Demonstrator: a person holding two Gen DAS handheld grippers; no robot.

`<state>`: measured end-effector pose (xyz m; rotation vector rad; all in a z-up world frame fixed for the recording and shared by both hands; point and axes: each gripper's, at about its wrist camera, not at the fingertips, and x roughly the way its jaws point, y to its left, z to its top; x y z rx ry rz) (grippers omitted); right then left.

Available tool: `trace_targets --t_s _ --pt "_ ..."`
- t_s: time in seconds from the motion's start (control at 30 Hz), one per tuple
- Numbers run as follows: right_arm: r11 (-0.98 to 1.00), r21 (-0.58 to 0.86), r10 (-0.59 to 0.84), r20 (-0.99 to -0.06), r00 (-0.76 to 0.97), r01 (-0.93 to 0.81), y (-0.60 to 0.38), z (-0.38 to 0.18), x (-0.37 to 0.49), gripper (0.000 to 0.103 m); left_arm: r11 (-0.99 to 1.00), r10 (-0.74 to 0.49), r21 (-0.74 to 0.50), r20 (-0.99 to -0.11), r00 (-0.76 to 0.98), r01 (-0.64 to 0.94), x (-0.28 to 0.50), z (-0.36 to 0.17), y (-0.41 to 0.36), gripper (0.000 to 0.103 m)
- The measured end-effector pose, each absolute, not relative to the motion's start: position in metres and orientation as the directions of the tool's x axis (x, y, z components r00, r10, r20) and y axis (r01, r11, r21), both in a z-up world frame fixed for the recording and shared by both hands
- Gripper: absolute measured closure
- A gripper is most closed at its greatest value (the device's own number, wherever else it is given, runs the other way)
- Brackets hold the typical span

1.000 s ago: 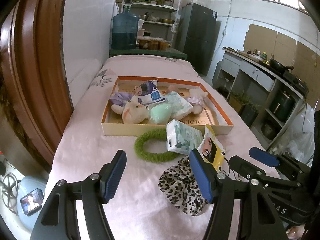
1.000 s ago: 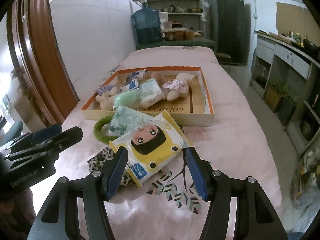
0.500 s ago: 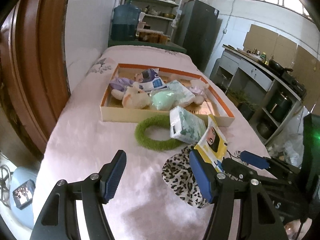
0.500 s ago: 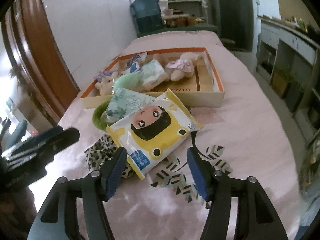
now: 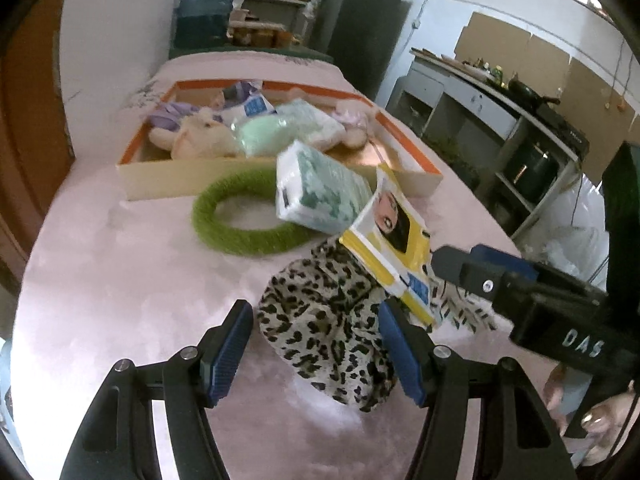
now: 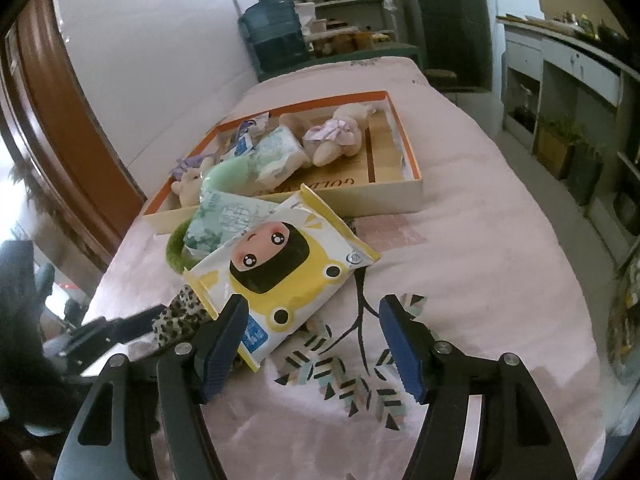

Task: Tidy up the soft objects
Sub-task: 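Lower both open tools onto the leopard scrunchie and yellow wipes pack, then grasp the leopard scrunchie with left tool while right tool grasps the yellow wipes pack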

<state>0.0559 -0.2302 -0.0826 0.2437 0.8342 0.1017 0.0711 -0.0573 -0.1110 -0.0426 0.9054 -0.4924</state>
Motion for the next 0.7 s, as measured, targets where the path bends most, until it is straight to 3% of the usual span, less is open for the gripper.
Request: trace_targets --t_s 0.07,0.17,0.23,0.5,0.7 --pt "0.960 0.281 0.205 -0.719 0.665 0.008 -0.231 -0.083 0.060 0.033 0.888 -0.427 -0.240 -0.746 0.511 0.392 0.072 -0.114 -0.058 0.040" --pt "0.935 0.354 0.254 -0.711 0.655 0.022 -0.233 -0.085 0.068 0.033 0.884 -0.440 -0.253 -0.736 0.515 0.393 0.071 -0.115 -0.056 0.070" --pt "0.912 0.407 0.288 -0.709 0.644 0.040 -0.233 -0.087 0.075 0.027 0.874 -0.465 -0.289 -0.730 0.501 0.390 0.073 -0.117 -0.052 0.091" --pt "0.755 0.614 0.370 -0.688 0.624 0.229 -0.239 -0.109 0.090 0.025 0.855 -0.504 -0.324 -0.706 0.498 0.406 0.066 -0.114 -0.041 0.096" --pt "0.723 0.612 0.321 -0.709 0.627 0.321 -0.231 -0.109 0.105 0.024 0.855 -0.502 -0.318 -0.703 0.503 0.409 0.062 -0.110 -0.036 0.096"
